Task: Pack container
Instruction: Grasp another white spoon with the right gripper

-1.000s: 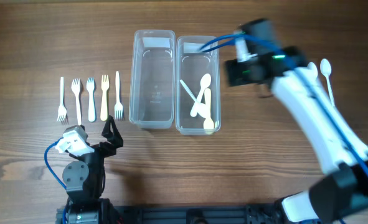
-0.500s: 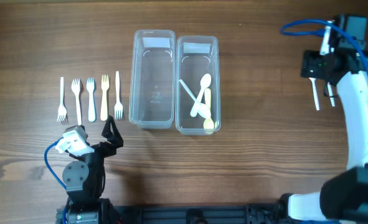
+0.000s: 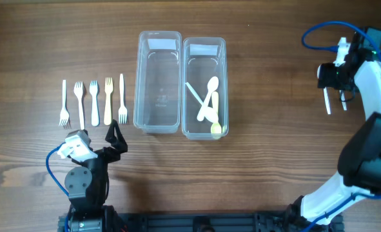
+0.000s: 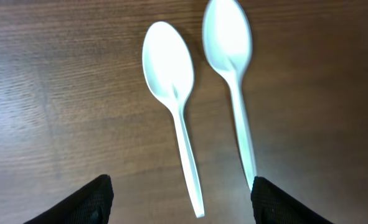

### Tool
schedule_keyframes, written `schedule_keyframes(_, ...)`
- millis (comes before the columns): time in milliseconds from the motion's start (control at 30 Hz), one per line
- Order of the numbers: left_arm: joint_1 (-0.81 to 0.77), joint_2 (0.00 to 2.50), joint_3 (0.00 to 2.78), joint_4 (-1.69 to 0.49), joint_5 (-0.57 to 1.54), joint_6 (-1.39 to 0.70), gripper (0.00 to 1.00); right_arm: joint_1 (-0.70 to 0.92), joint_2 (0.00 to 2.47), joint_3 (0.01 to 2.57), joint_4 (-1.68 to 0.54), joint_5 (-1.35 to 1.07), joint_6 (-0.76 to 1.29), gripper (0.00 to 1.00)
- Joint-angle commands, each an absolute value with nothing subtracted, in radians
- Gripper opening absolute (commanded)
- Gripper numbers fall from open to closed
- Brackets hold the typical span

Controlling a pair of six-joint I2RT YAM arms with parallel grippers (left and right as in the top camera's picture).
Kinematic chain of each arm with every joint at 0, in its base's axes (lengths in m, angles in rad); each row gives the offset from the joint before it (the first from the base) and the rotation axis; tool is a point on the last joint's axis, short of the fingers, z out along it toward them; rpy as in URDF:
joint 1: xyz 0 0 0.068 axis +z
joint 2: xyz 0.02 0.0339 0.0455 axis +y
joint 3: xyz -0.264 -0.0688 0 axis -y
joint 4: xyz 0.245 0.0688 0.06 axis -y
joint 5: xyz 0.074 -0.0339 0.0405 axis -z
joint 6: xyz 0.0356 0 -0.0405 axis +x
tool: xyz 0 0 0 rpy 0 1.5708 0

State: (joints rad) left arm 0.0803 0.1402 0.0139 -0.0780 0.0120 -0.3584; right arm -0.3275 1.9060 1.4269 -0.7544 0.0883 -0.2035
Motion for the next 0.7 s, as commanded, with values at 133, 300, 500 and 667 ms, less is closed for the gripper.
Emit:
schedule_keyframes(133, 0.083, 0.138, 0.008, -0.080, 0.010, -0.373, 1.00, -0.328, 2.016, 1.418, -0.679, 0.062, -0.289, 0.72)
schedule_keyframes(300, 0.083, 0.138, 0.008, -0.080, 0.010, -0.373, 1.00, -0.329, 2.054, 1.415, -0.636, 0.062, -0.303, 0.72)
schedule_keyframes(500, 0.083, 0.138, 0.008, -0.080, 0.010, -0.373, 1.00, -0.329, 2.126, 1.415, -0.626, 0.058, -0.307, 0.71)
schedule_keyframes(667, 0.083, 0.138, 0.008, -0.080, 0.010, -0.373, 1.00, -0.329, 2.150, 1.415, -0.624, 0.058, -0.301, 0.60)
